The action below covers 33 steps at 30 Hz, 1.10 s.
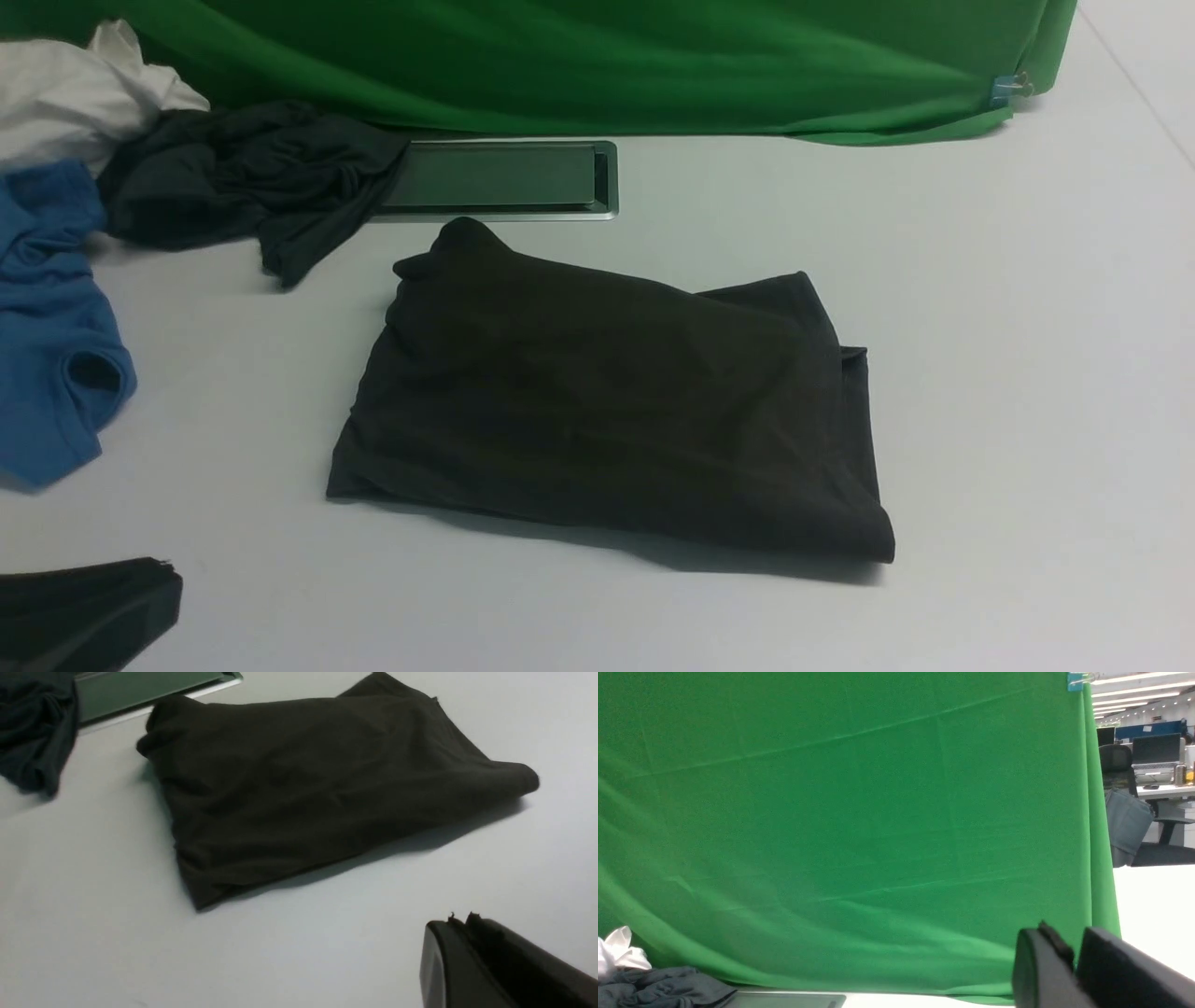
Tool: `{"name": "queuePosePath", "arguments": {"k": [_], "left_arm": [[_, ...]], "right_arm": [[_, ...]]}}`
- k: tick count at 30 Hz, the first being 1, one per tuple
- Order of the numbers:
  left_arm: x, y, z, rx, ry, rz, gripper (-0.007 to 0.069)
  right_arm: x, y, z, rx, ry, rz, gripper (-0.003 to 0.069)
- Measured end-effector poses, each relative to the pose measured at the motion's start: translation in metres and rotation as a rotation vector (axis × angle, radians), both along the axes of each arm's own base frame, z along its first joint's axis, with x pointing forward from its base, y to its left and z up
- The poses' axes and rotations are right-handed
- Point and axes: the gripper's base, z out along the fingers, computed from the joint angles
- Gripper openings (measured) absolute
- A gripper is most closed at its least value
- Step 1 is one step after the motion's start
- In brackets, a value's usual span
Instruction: Fold a long-sleeved shirt on a white desktop.
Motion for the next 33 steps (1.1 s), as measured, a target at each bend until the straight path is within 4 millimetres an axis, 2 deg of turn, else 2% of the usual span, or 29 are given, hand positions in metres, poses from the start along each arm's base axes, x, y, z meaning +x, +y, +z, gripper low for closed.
{"name": "queuePosePath", "arguments": {"k": [12, 15, 19, 21, 22, 25, 33], "left_arm": [[0.002, 0.003, -0.001, 0.033, -0.017, 0.016, 0.0040], [0.009, 0.013, 0.003, 0.103, -0.157, 0.114, 0.0040], [0.008, 0.021, 0.004, 0.076, -0.415, 0.241, 0.0040], [0.008, 0.027, -0.007, 0.037, -0.527, 0.323, 0.0040], [0.009, 0.028, -0.012, 0.024, -0.522, 0.334, 0.0040], [0.009, 0.036, -0.049, -0.065, -0.565, 0.446, 0.0040], [0.014, 0.038, -0.120, -0.078, -0.411, 0.488, 0.0040]], "right_arm": [[0.000, 0.000, 0.000, -0.001, 0.002, 0.001, 0.0145], [0.000, 0.000, 0.000, 0.000, 0.003, 0.001, 0.0152], [0.000, 0.000, 0.000, 0.000, 0.003, 0.001, 0.0158], [0.000, 0.000, 0.000, 0.000, 0.003, 0.001, 0.0163], [0.000, 0.000, 0.000, 0.000, 0.003, 0.001, 0.0164], [0.000, 0.000, 0.000, 0.000, 0.003, 0.001, 0.0169], [0.000, 0.000, -0.001, -0.001, 0.005, 0.002, 0.0187]]}}
